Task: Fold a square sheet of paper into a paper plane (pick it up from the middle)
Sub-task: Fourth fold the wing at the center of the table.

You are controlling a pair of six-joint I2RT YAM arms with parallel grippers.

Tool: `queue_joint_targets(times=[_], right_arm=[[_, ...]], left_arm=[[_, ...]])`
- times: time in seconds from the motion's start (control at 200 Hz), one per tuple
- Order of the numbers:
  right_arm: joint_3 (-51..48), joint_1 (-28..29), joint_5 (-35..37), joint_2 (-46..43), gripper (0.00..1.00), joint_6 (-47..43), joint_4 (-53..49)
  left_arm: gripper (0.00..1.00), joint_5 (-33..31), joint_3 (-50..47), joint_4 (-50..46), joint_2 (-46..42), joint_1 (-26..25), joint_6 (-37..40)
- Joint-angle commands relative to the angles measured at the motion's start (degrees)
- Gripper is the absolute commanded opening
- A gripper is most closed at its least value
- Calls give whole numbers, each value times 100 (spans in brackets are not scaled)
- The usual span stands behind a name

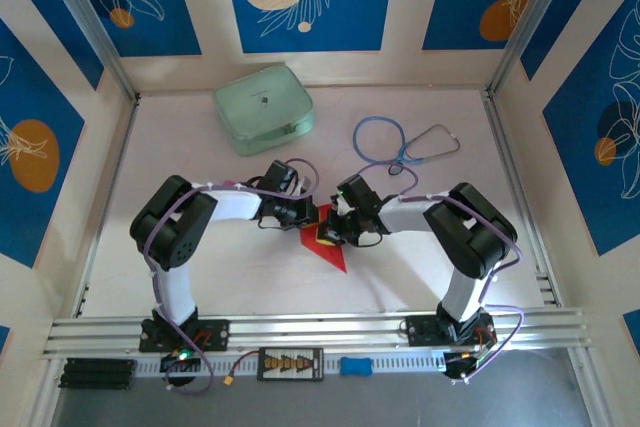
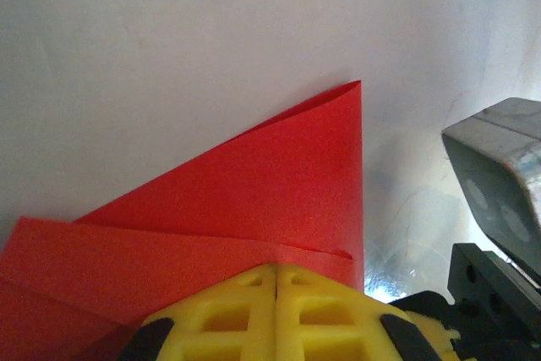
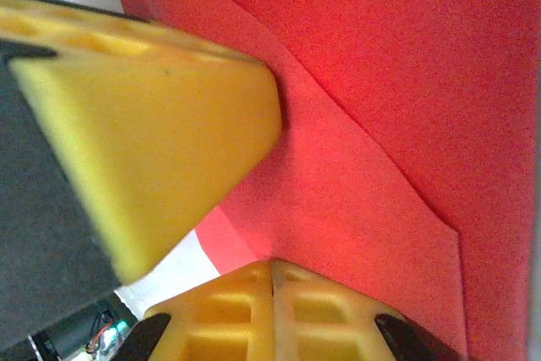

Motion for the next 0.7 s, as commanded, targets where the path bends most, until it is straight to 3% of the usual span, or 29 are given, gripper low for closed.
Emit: queue_joint_targets(times=[0.0, 0.695], right_arm=[[-349, 73, 28, 130, 2, 162, 44], [-1498, -92, -195, -947, 3, 278, 498]], left_arm=[[6, -202, -126, -376, 148, 81, 142], [5, -218, -108, -407, 223, 173, 118]])
